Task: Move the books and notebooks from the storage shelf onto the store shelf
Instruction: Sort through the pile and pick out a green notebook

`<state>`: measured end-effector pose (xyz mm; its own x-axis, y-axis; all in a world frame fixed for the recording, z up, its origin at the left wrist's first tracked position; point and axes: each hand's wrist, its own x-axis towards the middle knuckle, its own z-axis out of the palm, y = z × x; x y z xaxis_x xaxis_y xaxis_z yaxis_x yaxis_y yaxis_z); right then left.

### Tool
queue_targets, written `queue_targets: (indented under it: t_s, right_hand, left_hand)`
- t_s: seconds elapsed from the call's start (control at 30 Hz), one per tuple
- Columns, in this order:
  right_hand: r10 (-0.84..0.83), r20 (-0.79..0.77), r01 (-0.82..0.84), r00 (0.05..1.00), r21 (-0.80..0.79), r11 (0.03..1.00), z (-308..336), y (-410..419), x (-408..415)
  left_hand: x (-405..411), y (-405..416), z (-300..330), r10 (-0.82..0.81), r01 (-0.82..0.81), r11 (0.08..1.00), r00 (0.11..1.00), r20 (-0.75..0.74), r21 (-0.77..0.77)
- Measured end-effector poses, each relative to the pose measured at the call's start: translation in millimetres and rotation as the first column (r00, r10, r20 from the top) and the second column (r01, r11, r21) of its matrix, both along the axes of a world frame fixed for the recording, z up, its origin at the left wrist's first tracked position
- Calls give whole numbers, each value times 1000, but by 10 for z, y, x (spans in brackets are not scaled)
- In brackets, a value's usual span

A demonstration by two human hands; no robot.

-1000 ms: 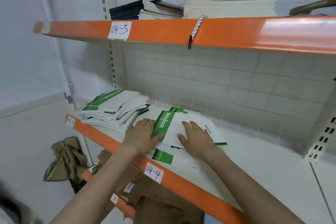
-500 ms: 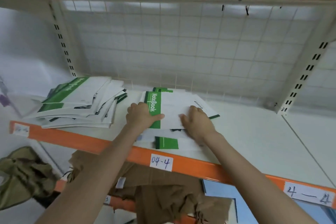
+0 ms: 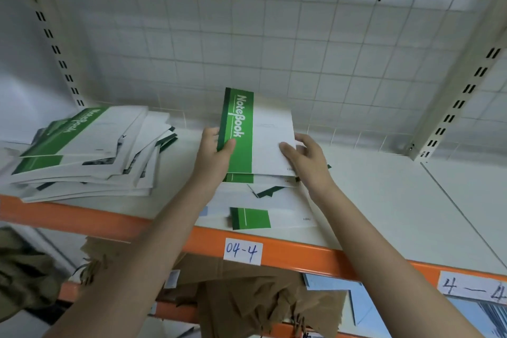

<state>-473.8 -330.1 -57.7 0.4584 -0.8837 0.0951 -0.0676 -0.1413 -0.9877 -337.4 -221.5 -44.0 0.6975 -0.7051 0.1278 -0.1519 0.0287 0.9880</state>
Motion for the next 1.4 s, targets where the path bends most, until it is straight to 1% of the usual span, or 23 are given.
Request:
queue_targets:
  t_s: [0.07, 0.1, 0.13, 0.17, 0.2, 0.23, 0.27, 0.3, 0.37, 0.43, 0.6, 0.7, 0.77, 0.83, 0.93, 1.07, 1.13, 1.17, 1.2, 1.23, 1.27, 1.33, 1.4]
  right_hand:
    - [78, 194, -131, 978, 281, 951, 48, -19, -13]
    - [72, 256, -162, 964, 353, 921, 68, -40, -31]
    - [43, 295, -162, 954, 392, 905, 68, -80, -48]
    - [5, 322, -146, 947, 416, 897, 57, -128, -66]
    - [-31, 343, -128, 939, 431, 893, 37, -174, -84]
    - [-58, 361, -115, 931, 440, 891, 25, -201, -96]
    - [-77, 377, -108, 923, 445, 889, 17, -223, -103]
    - [-88, 388, -104, 917, 447, 889, 16, -234, -106]
    - [-85, 409, -113, 909, 435, 893, 11, -254, -107]
    - [-71, 418, -122, 906, 417, 900, 14, -256, -121]
    - [-77, 384, -93, 920, 406, 909, -44, -263, -137]
    - [-69, 350, -67, 934, 362, 930, -55, -261, -127]
    - [-75, 350, -47, 934, 328, 944, -57, -244, -122]
    - [-70, 364, -34, 929, 273, 961, -68, -239, -109]
    - [-43, 376, -53, 926, 239, 970, -60, -241, -94]
    - [44, 410, -205, 911, 356, 912, -20, -243, -120]
    - [27, 438, -219, 898, 395, 892, -22, -266, -153]
    - [-2, 446, -204, 895, 413, 888, -18, -271, -168]
    - [-31, 454, -187, 891, 427, 885, -14, -278, -180]
    - [-53, 461, -175, 886, 438, 882, -12, -285, -190]
    - [-66, 468, -170, 881, 444, 880, -12, -293, -191]
    - [-72, 477, -169, 876, 442, 881, -14, -301, -185]
    - [-77, 485, -172, 871, 448, 877, -15, -305, -183]
  left_hand:
    - [-36, -32, 41, -152, 115, 982, 951, -269, -149]
    - [-28, -42, 23, -192, 148, 974, 942, -275, -173]
    - [-19, -27, 6, -168, 155, 982, 977, -128, -108]
    - [15, -27, -46, -99, 96, 995, 984, 145, 30]
    - [57, -22, -132, -40, -46, 981, 902, 430, 188]
    - [83, -12, -209, -31, -222, 922, 774, 632, 317]
    - [86, 1, -258, -74, -350, 837, 688, 722, 420]
    - [80, -2, -299, -127, -416, 762, 655, 745, 496]
    - [54, -48, -327, -172, -451, 685, 663, 729, 572]
    - [88, -110, -309, -145, -459, 682, 678, 721, 569]
    - [268, -163, -382, 9, -388, 803, 768, 641, 452]
    - [221, -123, -358, 91, -405, 843, 755, 650, 352]
    - [158, -96, -286, 167, -378, 900, 759, 630, 217]
    - [68, -69, -169, 194, -261, 962, 860, 472, 79]
    - [-123, -51, 26, 49, -31, 994, 986, 158, -109]
    - [-295, -87, 101, -332, 317, 927, 943, -41, -200]
    - [-240, -88, 62, -282, 286, 950, 958, 44, -126]
    - [-172, -89, 17, -164, 176, 983, 971, 176, -52]
    - [-85, -89, -44, -29, 10, 998, 934, 355, 54]
    - [-6, -84, -105, 40, -180, 961, 841, 539, 210]
    - [39, -85, -158, 10, -340, 866, 745, 667, 367]
    - [94, -106, -269, -132, -446, 703, 684, 718, 554]
    - [174, -138, -310, -126, -378, 730, 744, 656, 569]
